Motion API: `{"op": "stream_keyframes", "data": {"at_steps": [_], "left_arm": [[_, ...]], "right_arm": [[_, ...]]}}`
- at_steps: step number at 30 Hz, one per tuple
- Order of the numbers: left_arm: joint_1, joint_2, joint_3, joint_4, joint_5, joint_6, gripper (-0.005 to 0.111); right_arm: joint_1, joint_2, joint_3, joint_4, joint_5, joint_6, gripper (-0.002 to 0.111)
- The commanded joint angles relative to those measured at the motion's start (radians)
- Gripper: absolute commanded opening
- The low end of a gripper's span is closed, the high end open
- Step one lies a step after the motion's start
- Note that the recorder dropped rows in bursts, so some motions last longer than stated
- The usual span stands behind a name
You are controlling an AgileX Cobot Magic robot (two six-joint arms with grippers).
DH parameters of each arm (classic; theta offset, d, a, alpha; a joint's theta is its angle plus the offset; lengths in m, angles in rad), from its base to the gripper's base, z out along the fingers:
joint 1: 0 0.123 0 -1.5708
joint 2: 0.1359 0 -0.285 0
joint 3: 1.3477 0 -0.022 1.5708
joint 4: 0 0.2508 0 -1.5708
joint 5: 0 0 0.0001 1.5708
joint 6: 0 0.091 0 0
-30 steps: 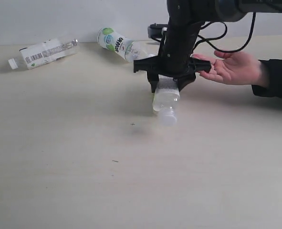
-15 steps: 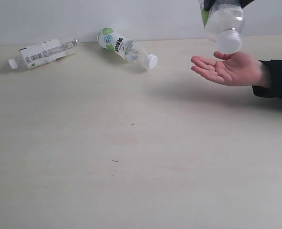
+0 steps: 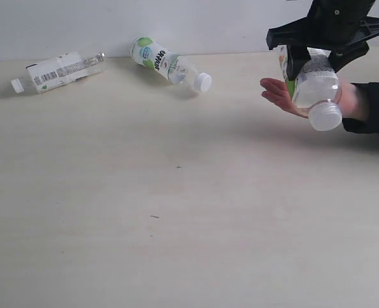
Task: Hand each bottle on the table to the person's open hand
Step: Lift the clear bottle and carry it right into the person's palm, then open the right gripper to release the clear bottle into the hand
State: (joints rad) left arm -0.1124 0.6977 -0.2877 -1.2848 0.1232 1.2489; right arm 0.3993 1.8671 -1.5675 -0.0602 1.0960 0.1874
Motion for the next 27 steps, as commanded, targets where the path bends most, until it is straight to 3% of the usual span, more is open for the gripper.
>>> {"op": "stream_keyframes", "data": {"at_steps": [1, 19, 22, 27], "left_arm": [[0.003, -0.004, 0.004, -0.003, 0.006, 0.003, 0.000], [0.003, -0.004, 0.004, -0.003, 0.006, 0.003, 0.000], [0.003, -0.004, 0.004, -0.003, 0.006, 0.003, 0.000], [0.003, -0.004, 0.004, -0.003, 0.006, 0.003, 0.000]], "right_arm": [[-0.007, -0.002, 0.004, -0.056, -0.058, 0.001, 0.000], [-0.007, 0.070, 0.004, -0.096, -0.078, 0.034, 0.000], [-0.007, 0.070, 0.004, -0.096, -0.075, 0.034, 0.008], [-0.007, 0.070, 0.004, -0.096, -0.074, 0.034, 0.037]]}}
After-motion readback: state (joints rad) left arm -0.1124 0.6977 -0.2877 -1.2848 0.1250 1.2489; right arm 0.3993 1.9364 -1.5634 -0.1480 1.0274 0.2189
